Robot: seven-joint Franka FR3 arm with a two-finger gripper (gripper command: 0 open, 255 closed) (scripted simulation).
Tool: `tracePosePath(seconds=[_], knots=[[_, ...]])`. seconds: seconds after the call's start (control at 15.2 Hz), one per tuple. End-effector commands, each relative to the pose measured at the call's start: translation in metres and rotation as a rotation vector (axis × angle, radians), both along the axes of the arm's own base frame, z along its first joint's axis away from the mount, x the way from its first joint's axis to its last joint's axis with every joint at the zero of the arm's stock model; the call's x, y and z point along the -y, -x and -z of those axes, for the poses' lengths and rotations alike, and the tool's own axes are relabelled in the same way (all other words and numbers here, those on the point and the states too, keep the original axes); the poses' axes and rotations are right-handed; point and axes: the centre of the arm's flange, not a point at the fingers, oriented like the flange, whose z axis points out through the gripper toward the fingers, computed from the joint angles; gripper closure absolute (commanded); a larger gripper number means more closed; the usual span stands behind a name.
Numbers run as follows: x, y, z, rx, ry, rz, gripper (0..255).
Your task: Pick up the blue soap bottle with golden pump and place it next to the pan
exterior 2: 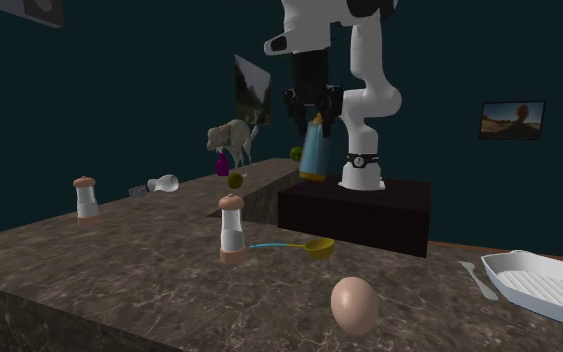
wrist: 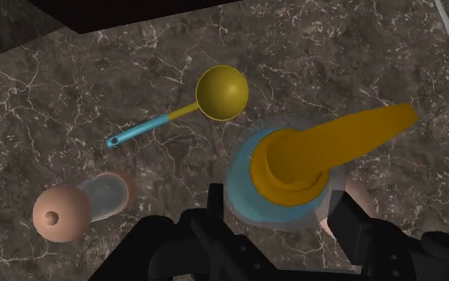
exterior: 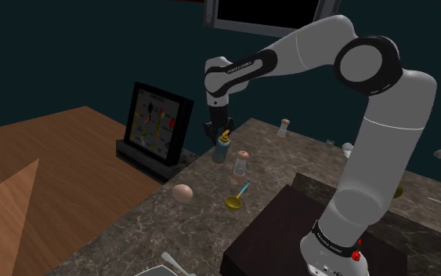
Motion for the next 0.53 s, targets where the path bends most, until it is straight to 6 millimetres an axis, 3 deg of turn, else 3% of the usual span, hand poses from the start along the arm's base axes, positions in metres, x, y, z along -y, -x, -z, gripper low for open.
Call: tracePosePath(seconds=[0.0, 0.46], knots=[[-0.023, -0.002, 0.002, 0.000, 0.000, 0.002, 255], [-0.115, -0.007, 0.001, 0.000, 0.000, 0.002, 255]])
